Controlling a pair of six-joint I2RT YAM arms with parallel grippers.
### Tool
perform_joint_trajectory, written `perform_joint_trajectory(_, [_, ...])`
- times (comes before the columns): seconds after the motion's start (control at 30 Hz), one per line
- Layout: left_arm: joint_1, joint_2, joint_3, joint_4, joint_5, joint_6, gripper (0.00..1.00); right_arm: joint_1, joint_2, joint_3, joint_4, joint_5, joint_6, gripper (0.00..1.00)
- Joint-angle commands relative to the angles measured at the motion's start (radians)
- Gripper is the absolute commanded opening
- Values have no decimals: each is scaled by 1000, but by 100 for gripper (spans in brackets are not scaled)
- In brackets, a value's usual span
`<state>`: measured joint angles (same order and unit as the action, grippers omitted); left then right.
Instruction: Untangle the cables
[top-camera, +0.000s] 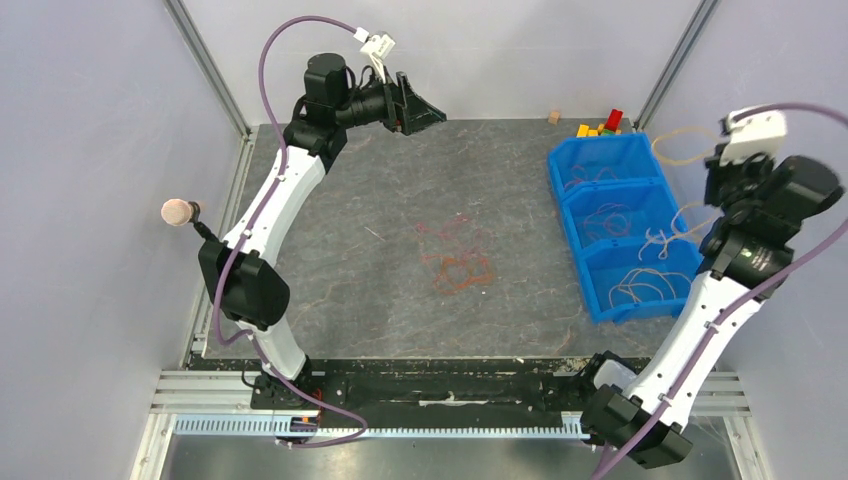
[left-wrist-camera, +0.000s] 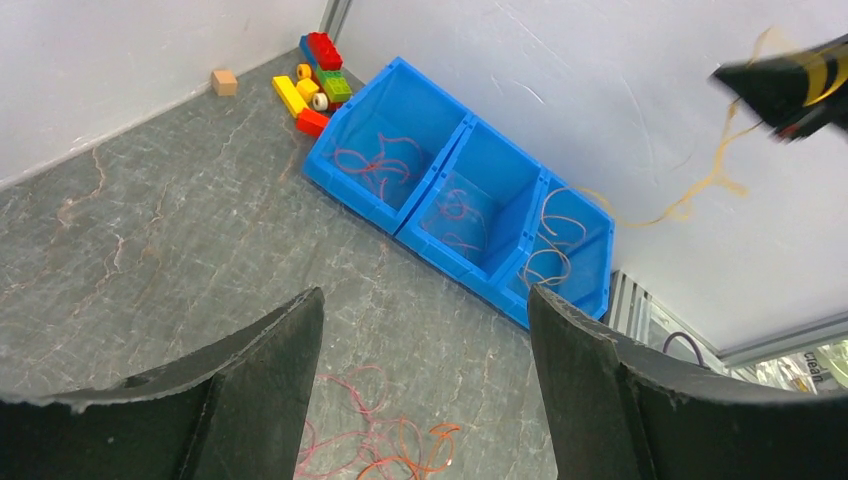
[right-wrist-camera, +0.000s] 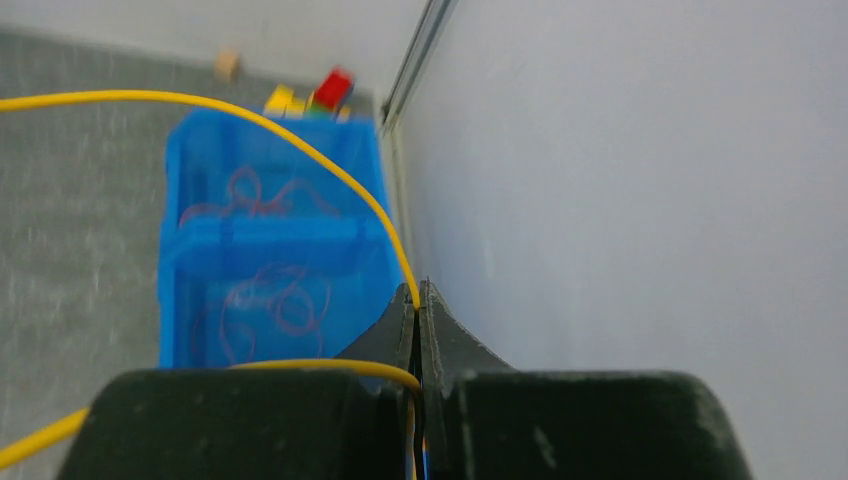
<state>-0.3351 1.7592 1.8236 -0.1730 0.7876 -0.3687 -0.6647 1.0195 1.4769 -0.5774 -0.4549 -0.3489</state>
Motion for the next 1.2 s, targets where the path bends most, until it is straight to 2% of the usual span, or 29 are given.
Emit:
perform_joint_trajectory(0.0, [4,6,43,-7,17,5,80,1,-79,-266,17,-2,-142,0])
perform_joint_trajectory(0.17, [4,9,51,-38,9,34,80,1,-125,-566,32,46,-339,0])
perform_joint_trajectory(0.3, [5,5,36,-37,9,30,80,2,-108,-722,158,13,-354,0])
perform_joint_trajectory(0.4, [5,7,27,-35,10,32,80,24,-60,-786,251,-7,-387,0])
perform_joint_trajectory(0.5, [4,4,22,-47,6,53,80,31,-2,-819,270,-20,-486,0])
perform_joint_trajectory(0.7, [5,-11,-1,-61,-2,81,80,32,101,-858,310,72,-722,3])
perform_joint_trajectory(0.73, [4,-16,-7,-64,-3,91,80,32,117,-834,278,77,-746,10])
perform_joint_trajectory(0.83, [4,-23,-15,-107,-24,140,80,32,148,-723,165,72,-735,40])
perform_joint_trajectory(0.93, [4,-29,-16,-197,-77,224,80,32,159,-579,25,21,-707,60])
perform_joint_trajectory(1.17, [5,-29,-42,-412,-229,445,82,117,190,-292,-396,-21,-723,94])
